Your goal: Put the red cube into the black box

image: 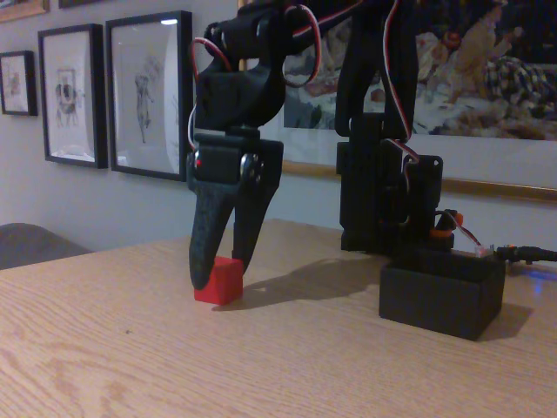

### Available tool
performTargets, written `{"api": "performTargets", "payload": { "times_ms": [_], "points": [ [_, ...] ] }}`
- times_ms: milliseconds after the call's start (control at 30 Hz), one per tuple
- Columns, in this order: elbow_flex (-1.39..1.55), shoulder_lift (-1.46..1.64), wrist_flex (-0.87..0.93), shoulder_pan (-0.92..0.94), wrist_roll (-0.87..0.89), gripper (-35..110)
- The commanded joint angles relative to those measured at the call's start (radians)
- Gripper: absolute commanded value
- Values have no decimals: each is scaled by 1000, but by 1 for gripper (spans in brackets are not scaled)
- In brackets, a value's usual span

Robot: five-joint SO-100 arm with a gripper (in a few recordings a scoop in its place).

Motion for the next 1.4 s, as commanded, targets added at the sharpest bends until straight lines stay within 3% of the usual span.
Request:
{"api": "performTargets", "payload": {
  "times_ms": [0,500,700,1000,1367],
  "points": [
    [-38,-8,8,2,11,26],
    [-55,-25,-18,-5,11,2],
    [-97,206,178,34,-2,0],
    [-334,348,558,382,-195,0],
    [-242,233,491,801,-442,0]
  ]
}}
